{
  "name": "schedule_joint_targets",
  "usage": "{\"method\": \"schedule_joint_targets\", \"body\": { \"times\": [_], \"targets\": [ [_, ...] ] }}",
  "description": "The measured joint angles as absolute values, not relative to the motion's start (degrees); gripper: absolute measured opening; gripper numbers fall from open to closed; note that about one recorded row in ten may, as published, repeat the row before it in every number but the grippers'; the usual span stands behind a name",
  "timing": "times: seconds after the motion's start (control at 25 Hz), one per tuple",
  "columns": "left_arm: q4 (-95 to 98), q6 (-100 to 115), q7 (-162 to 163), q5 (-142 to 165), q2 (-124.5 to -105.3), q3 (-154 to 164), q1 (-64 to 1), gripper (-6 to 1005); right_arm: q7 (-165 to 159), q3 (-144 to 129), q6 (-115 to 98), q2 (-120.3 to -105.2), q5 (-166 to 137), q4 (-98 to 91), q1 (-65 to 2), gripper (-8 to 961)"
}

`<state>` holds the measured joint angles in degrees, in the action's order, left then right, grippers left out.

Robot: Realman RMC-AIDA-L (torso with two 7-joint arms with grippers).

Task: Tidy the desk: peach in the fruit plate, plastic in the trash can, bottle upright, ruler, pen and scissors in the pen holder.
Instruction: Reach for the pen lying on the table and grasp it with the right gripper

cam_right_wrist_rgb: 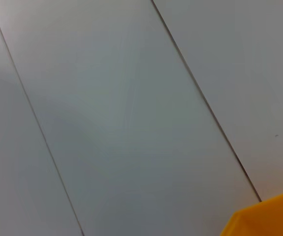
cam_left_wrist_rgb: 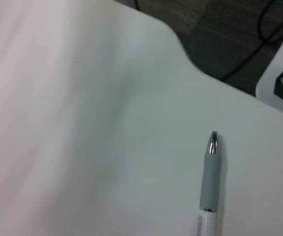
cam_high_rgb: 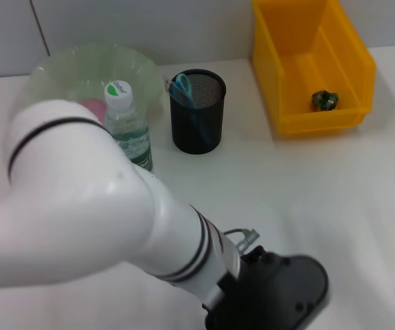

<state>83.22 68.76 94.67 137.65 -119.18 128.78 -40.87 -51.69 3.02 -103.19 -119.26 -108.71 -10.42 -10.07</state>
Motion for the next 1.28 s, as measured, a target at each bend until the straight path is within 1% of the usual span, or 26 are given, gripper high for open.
{"method": "schedule_joint_targets", "body": {
  "times": [0.52, 1.0, 1.12, 1.16, 1.24, 1.28],
  "targets": [
    [85.4, 66.4, 95.2, 141.5, -119.18, 135.5, -41.6, 539, -51.7, 2.7, -103.3, -119.25, -109.0, -10.2, -9.8, -2],
    [85.5, 64.8, 98.5, 138.9, -119.17, 131.6, -41.1, 539, -51.8, 3.0, -104.9, -119.1, -108.9, -9.4, -10.1, -3],
    [85.7, 64.3, 96.7, 132.2, -119.11, 124.4, -38.3, 539, -51.8, 3.6, -105.0, -119.0, -108.8, -10.2, -9.9, -3],
    [86.1, 64.2, 93.9, 127.8, -118.98, 119.5, -35.1, 539, -51.8, 3.7, -104.9, -118.97, -108.8, -10.4, -9.9, -3],
    [86.5, 63.6, 90.1, 122.9, -118.95, 115.0, -31.4, 539, -52.3, 3.9, -104.6, -118.93, -108.8, -11.3, -9.9, -3],
    [86.8, 62.9, 86.0, 118.1, -118.95, 111.6, -28.3, 538, -52.8, 3.9, -104.4, -118.92, -108.8, -12.2, -9.9, -3]
  ]
}}
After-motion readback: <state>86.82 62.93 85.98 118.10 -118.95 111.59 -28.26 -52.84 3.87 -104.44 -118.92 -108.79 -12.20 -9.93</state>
